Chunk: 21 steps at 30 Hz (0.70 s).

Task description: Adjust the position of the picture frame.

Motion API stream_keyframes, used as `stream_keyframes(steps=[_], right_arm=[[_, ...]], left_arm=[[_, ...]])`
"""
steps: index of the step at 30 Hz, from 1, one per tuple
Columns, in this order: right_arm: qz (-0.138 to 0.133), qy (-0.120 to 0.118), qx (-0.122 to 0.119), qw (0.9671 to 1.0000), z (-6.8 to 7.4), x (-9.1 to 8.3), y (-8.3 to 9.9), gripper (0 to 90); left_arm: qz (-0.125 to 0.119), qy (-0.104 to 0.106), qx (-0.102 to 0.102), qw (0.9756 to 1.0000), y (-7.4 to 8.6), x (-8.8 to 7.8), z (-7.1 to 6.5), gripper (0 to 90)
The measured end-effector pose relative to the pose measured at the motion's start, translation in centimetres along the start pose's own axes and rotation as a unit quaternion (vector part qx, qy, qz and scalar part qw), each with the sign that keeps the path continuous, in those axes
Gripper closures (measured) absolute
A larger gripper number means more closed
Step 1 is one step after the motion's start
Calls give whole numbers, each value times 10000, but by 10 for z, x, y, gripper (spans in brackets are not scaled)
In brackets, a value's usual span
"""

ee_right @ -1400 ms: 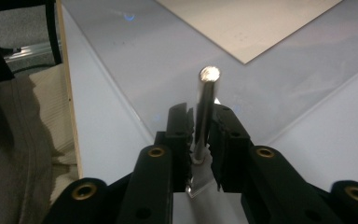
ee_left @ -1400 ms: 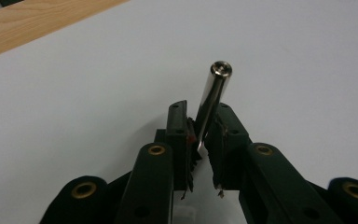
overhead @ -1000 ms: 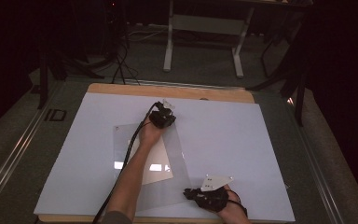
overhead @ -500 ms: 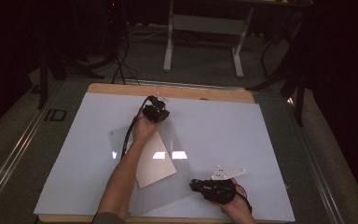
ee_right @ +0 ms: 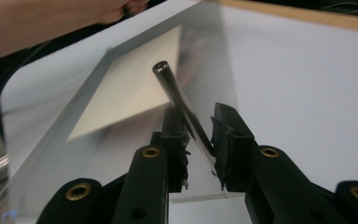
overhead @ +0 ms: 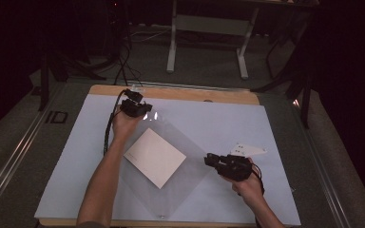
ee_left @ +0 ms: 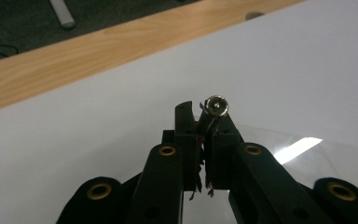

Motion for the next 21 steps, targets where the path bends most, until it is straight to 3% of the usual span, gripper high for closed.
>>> stream_keyframes(steps=[6, 10, 18, 21], right_arm=[[-48, 225, 149, 9996, -28, 2, -14, 754], [-39, 371, 321, 9988, -47, 7, -18, 756], [-40, 639, 781, 9949, -89, 15, -26, 763], [44, 775, 900, 9929, -104, 20, -27, 768]], left_arm=[[101, -11, 23, 9999, 16, -10, 10, 855], [208, -44, 162, 9996, 25, -17, 14, 855], [152, -34, 354, 9992, 36, -34, 7, 850], [258, -24, 456, 9986, 42, -38, 1, 848]])
Point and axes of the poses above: each handheld gripper's, and its own axes: x roughly forward along the jaws, y roughly out of its underside, z roughly to its left, the point moved 4 cm from there along x, roughly forward along the jaws, and after that the axes turned 8 degrees about -y, right-handed, at the moved point
